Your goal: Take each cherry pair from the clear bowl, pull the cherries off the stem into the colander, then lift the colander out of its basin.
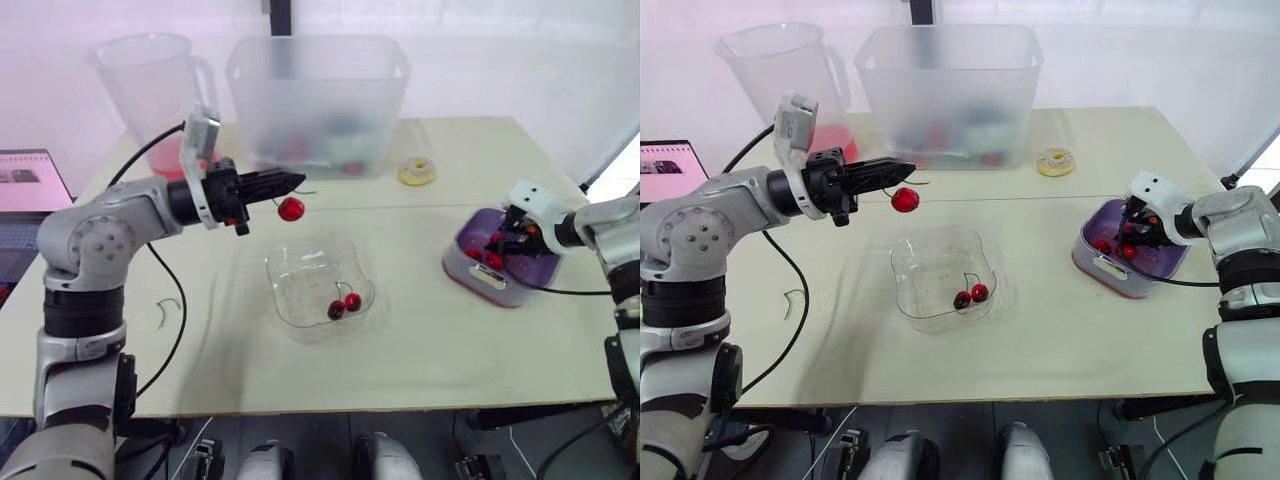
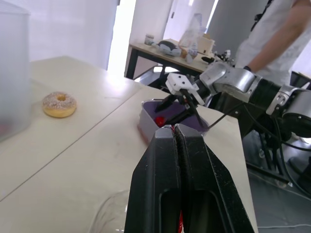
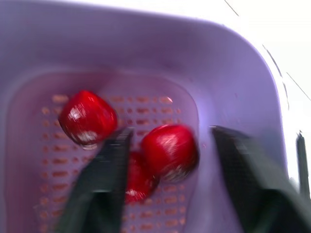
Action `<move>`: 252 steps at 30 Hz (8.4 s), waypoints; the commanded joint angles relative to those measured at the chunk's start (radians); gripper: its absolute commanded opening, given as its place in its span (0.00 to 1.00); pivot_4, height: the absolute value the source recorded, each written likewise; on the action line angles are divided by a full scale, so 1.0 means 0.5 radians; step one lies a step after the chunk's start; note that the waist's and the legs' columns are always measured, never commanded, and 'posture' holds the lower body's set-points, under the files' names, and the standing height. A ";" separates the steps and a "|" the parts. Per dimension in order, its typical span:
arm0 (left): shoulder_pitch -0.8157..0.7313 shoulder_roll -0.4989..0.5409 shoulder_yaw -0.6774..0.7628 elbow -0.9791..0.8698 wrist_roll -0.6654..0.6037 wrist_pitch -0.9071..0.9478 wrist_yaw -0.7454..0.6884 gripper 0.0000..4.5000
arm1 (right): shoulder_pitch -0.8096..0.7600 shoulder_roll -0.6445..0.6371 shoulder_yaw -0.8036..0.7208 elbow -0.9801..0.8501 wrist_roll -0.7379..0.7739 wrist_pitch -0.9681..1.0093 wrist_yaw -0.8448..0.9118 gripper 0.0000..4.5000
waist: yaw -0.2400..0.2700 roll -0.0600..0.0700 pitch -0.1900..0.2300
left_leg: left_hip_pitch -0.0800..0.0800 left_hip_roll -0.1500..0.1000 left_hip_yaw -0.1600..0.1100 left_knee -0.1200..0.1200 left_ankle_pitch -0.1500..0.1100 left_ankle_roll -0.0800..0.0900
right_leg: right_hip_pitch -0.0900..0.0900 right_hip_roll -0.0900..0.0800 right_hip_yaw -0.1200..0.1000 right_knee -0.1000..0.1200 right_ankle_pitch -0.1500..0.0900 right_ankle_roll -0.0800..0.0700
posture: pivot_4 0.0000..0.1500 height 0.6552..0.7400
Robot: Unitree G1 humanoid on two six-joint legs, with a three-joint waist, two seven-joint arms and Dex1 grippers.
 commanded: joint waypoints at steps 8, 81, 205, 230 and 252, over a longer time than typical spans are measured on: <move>-0.071 -0.028 0.130 0.030 -0.045 -0.069 0.041 0.00 | -0.419 -0.032 -0.263 -0.719 0.268 0.512 0.334 0.99 | -0.008 0.004 0.002 | 0.000 0.001 0.000 -0.003 0.000 0.000 | -0.002 0.002 0.000 0.000 0.000 0.000 | 1.00 0.39; -0.011 -0.049 0.227 -0.106 -0.204 -0.100 0.314 0.00 | -0.434 1.257 -0.177 -1.179 1.052 1.033 0.205 0.13 | -0.013 0.001 0.001 | -0.001 -0.001 -0.007 0.002 0.000 0.000 | 0.000 0.000 -0.004 0.009 0.000 0.000 | 1.00 0.39; 0.769 1.197 0.129 -0.650 -0.307 -0.197 -0.408 0.99 | 0.203 -0.394 -0.261 -2.447 1.247 1.616 0.706 1.00 | 0.028 0.001 0.003 | -0.001 0.000 0.000 -0.006 -0.001 0.000 | -0.004 0.001 0.000 -0.001 0.000 -0.001 | 1.00 0.39; 1.570 0.903 0.558 -0.840 -0.012 -0.316 -0.436 0.99 | -0.634 0.516 1.243 -1.910 0.299 1.307 0.599 1.00 | -0.016 -0.003 0.003 | -0.004 0.001 0.000 -0.004 -0.002 0.003 | -0.009 0.001 0.003 0.001 0.000 -0.001 | 1.00 0.39; 1.775 0.872 0.762 -1.007 -0.052 -0.259 -0.235 1.00 | -0.435 0.903 1.336 -1.527 -0.156 0.656 0.723 0.72 | -0.014 -0.003 0.003 | -0.005 0.001 -0.002 -0.003 -0.001 0.002 | -0.009 0.001 0.002 0.001 0.000 -0.001 | 1.00 0.39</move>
